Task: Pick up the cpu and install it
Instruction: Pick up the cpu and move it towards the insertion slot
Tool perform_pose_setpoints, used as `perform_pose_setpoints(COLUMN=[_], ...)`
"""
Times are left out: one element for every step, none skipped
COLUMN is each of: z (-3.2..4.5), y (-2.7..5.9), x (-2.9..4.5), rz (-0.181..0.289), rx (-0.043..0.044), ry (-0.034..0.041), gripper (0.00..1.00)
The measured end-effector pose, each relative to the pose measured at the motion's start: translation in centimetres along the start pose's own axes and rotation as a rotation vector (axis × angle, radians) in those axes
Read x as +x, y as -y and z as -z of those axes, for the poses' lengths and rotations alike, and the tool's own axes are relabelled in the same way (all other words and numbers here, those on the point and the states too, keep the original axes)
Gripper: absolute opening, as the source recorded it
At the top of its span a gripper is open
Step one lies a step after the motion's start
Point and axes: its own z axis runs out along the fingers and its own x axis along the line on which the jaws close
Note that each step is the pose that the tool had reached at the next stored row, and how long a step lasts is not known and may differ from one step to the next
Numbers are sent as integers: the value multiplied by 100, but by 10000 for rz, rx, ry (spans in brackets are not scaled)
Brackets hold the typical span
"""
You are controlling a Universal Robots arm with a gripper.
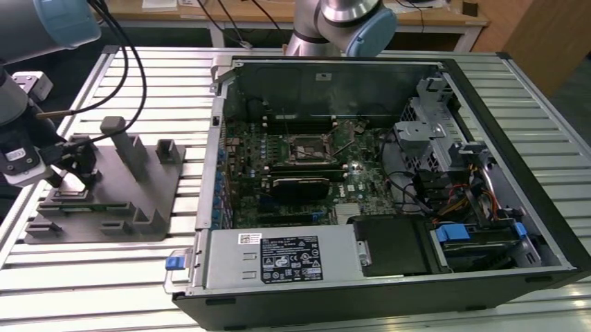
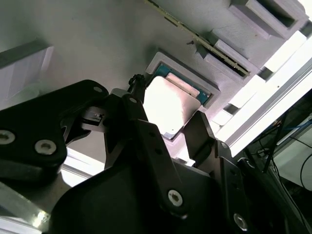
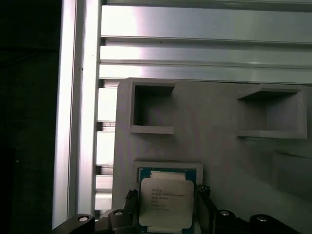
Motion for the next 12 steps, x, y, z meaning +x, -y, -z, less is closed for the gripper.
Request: perform_pose_setpoints(z=[-6,-11,-16,-22,-29,-30,-30,-30,-31,-33,-33,-34], y=[0,1,1,1,2,2,2,2,2,2,2,3], x=[0,0,0,1,1,1,1,1,1,1,0,0], rz=[1,2,2,3,3,3,2,2,2,2,2,1], rx=[0,1,1,0,0,0,-3,-6,-13,-22,-41,-72], ry=[-5,-11,-15,-20,-27,-35,-40,-43,-45,-46,-51,-60], gripper=[59,59,59,59,59,59,59,59,59,59,59,59])
